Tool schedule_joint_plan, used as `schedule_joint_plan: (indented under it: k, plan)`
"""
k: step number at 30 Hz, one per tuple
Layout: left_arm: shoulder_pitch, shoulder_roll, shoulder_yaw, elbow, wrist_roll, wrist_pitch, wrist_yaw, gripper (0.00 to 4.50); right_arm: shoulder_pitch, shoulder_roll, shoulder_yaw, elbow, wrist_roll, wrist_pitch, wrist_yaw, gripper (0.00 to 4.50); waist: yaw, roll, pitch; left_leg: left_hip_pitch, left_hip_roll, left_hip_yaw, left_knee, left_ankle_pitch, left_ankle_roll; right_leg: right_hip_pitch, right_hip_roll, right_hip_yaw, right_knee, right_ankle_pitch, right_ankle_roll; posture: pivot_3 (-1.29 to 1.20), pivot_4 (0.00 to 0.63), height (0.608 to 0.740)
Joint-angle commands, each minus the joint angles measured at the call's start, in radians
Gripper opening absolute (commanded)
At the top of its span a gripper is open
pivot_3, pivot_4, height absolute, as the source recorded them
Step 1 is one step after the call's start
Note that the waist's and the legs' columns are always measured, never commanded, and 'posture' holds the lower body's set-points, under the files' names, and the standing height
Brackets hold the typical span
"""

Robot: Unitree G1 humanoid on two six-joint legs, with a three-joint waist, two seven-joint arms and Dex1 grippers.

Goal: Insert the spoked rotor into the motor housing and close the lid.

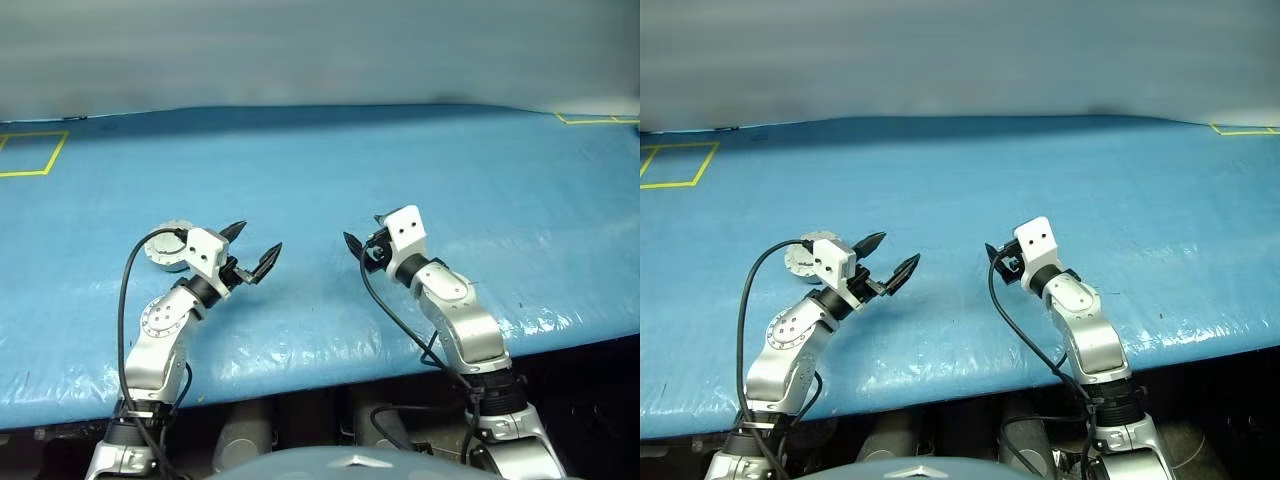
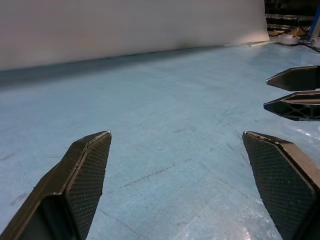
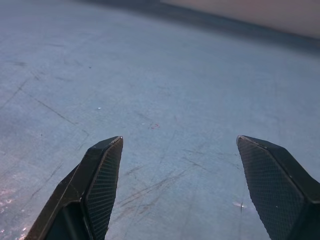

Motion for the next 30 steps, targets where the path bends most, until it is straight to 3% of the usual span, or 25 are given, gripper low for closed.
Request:
schedule_joint_plan:
  k: [1,30]
  plan:
    - [-0.015,-0.005,0.006,-0.043,0.016,-0.007,0.023,4.48,-0.015,-0.004,-0.002,-0.028,-0.001,-0.012,0.007,3.84,0.0,0.0,0.0,0.0,0.0,0.0,0.0,0.0,0.0,0.0,0.0,0.0,0.0,0.0,0.0,0.0,0.15,0.74]
    - [-0.052,-0.003,-0.013,-0.079,0.139,0.058,0.141,4.48,-0.002,0.011,-0.024,-0.031,0.012,-0.015,-0.003,3.84,0.0,0.0,0.0,0.0,0.0,0.0,0.0,0.002,-0.003,0.0,0.0,0.0,0.0,0.001,0.001,0.0,0.15,0.74]
